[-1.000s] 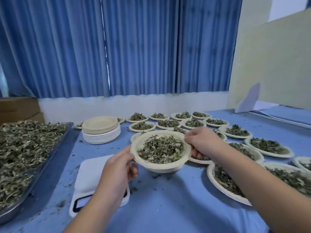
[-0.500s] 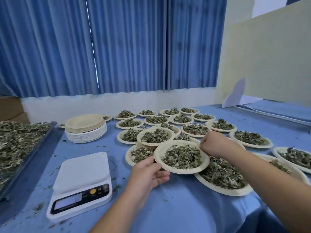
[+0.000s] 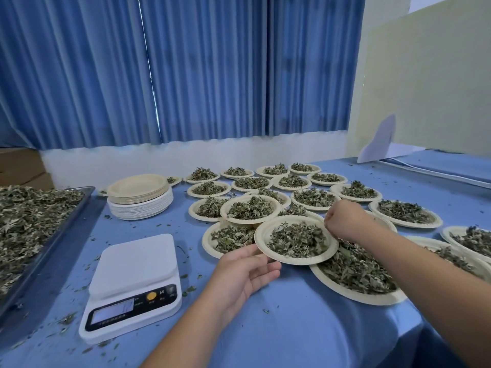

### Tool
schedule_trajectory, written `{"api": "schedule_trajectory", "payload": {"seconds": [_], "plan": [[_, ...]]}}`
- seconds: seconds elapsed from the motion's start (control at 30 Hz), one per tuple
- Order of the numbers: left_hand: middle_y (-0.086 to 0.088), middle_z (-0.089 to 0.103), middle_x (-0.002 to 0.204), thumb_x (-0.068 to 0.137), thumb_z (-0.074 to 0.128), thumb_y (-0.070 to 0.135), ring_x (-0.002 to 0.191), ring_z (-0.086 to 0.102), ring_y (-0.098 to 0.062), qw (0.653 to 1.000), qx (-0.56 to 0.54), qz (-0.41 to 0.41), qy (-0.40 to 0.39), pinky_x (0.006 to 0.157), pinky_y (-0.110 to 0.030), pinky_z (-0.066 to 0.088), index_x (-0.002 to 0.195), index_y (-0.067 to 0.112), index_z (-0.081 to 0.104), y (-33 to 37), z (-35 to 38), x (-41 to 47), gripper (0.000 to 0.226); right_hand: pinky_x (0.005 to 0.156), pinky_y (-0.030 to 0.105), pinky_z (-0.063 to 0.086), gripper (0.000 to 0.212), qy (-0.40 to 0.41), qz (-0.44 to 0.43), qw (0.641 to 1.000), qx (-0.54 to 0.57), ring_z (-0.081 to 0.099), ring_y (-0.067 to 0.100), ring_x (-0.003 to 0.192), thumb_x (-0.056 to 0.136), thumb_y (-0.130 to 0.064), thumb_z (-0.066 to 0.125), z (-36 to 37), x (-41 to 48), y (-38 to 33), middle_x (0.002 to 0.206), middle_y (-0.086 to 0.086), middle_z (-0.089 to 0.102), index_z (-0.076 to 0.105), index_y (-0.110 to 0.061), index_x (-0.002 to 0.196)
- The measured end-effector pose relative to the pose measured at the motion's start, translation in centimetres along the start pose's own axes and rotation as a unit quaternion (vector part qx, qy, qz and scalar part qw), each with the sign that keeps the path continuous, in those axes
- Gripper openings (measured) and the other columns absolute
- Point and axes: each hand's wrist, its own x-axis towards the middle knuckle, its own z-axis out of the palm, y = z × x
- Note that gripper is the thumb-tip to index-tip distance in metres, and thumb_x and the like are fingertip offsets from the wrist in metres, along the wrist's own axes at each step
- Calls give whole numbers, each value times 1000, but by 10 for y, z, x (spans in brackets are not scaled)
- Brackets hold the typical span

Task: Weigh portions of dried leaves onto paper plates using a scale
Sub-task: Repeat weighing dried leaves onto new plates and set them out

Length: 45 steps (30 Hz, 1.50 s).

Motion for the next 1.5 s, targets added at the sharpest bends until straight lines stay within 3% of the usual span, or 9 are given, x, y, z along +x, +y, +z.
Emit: {"api": "schedule_trajectory", "payload": {"seconds": [0.13,0.23,0.37,0.5,0.67,0.87,1.03,1.2,1.5], "plan": [[-22,72,100,90,54,-10,84,73,-31,1000,-1,-19,12,67,-33,60,120,-2,57,0,1,0,31,51,25,27,21,21,13,1000,16,33,19,55,85,0,45,4,-2,1,64,13,46,63,-1,73],[-21,73,86,89,56,-11,79,73,-34,999,-22,-27,33,61,-35,60,106,0,55,1,1,-3,21,52,26,31,30,39,7,998,46,39,20,60,87,-3,46,7,-1,3,69,18,55,67,11,102],[-16,74,80,88,58,-10,73,73,-30,998,-10,-16,61,60,-33,60,112,-3,54,3,2,-7,26,48,22,38,27,78,-5,993,84,47,22,55,86,-5,47,4,-2,0,66,16,64,71,6,91],[-18,73,92,87,63,-6,68,71,-23,997,4,20,78,62,-30,59,113,-1,58,12,0,-17,27,44,20,35,28,121,-59,986,100,53,13,54,89,-9,48,-6,-12,-19,69,4,67,60,-18,65],[-10,68,75,96,50,2,58,61,-15,991,8,116,68,54,-25,55,103,-2,65,47,-21,-29,17,35,11,33,21,113,-147,964,190,53,8,50,91,-16,53,-5,-34,-67,68,-6,66,69,-21,79],[-1,59,60,95,53,8,45,47,-10,947,55,211,236,41,-18,40,87,6,68,111,-112,-26,17,49,8,38,18,54,-270,947,163,52,-1,57,87,-16,55,25,-48,-144,74,-7,67,72,-17,81],[-2,58,68,91,56,12,50,46,-10,888,115,222,387,48,-24,36,81,15,69,124,-189,-19,16,54,12,37,19,22,-351,929,113,52,2,63,88,-14,52,58,-34,-219,85,0,69,71,-12,87],[-1,62,75,91,55,11,67,54,-17,885,150,189,399,62,-30,42,76,17,69,109,-211,-10,22,92,35,44,28,-4,-420,906,-56,53,25,107,92,-16,48,80,-4,-295,122,7,52,61,-12,117],[7,64,77,91,52,16,76,59,-15,876,159,162,425,67,-27,45,83,20,70,102,-230,7,20,102,42,40,50,-3,-409,891,-196,47,34,124,95,-27,52,95,64,-407,141,12,36,42,-6,140]]}}
